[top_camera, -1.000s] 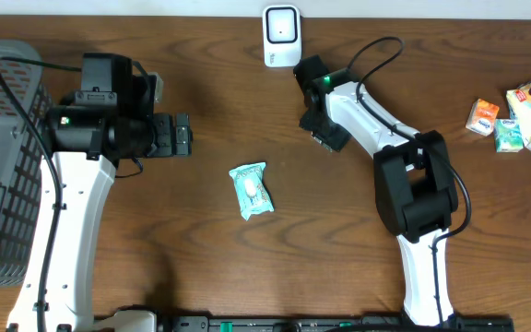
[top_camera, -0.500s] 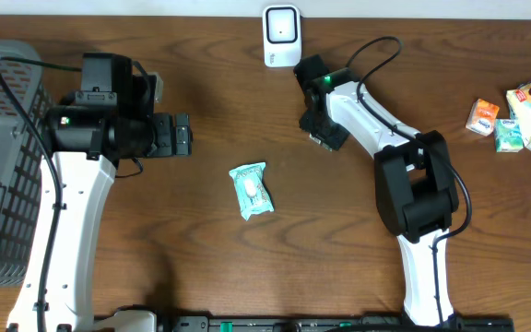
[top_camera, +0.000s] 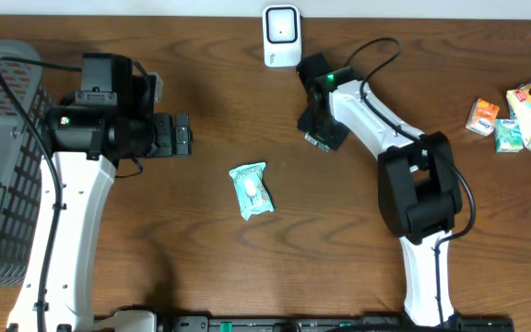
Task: Scan the item barcode
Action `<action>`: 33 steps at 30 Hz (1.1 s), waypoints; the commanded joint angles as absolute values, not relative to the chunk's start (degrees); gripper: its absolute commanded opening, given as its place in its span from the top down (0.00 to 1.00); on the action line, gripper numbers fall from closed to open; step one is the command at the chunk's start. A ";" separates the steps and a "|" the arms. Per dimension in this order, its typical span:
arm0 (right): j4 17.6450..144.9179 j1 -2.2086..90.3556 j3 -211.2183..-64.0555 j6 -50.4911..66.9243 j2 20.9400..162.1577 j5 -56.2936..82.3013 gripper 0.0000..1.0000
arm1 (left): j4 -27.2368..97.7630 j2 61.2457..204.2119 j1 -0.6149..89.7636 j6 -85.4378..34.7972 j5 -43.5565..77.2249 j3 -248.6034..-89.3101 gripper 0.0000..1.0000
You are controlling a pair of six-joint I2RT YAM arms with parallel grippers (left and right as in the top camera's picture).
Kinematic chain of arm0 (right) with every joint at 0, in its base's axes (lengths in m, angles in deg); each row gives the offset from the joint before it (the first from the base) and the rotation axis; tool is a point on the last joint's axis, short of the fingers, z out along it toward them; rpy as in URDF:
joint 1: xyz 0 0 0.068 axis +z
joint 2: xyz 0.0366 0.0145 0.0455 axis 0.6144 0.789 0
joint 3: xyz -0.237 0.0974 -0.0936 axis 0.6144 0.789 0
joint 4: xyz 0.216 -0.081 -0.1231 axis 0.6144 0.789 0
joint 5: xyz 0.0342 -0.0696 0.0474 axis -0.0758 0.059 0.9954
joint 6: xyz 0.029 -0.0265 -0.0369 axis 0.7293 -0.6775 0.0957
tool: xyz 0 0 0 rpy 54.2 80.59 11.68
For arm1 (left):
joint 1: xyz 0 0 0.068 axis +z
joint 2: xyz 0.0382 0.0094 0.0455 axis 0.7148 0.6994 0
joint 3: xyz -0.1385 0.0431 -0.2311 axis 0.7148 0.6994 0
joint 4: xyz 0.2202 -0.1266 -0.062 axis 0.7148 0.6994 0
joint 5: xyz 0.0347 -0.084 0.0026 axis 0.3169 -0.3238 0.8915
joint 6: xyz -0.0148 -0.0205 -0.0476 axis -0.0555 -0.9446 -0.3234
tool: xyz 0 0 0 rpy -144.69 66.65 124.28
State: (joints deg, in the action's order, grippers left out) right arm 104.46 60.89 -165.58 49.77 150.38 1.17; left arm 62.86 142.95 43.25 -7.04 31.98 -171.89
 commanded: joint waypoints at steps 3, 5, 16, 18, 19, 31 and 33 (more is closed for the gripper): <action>104.46 60.72 -165.36 45.83 144.28 5.58 0.42 | 63.16 143.08 43.08 -6.93 32.53 -171.65 0.02; 104.44 60.65 -165.36 45.09 143.36 7.75 0.42 | 63.16 143.08 43.08 -6.93 32.53 -171.65 0.02; 99.89 59.38 -165.34 38.16 142.88 45.69 0.41 | 63.16 143.08 43.08 -6.93 32.53 -171.65 0.02; 98.76 59.03 -165.34 38.20 142.88 51.94 0.41 | 63.16 143.08 43.08 -6.93 32.53 -171.65 0.03; 98.19 58.84 -165.34 38.44 142.88 55.13 0.41 | 63.16 143.08 43.08 -6.93 32.53 -171.65 0.02; 95.76 54.51 -165.34 44.28 142.88 81.69 0.40 | 63.16 143.08 43.08 -6.93 32.53 -171.65 0.02; 95.72 53.99 -165.34 46.44 142.88 83.55 0.39 | 63.16 143.08 43.08 -6.93 32.53 -171.65 0.02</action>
State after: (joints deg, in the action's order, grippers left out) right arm 95.78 54.77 -165.49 43.10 144.13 74.85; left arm 62.84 142.95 43.25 -7.06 31.98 -171.89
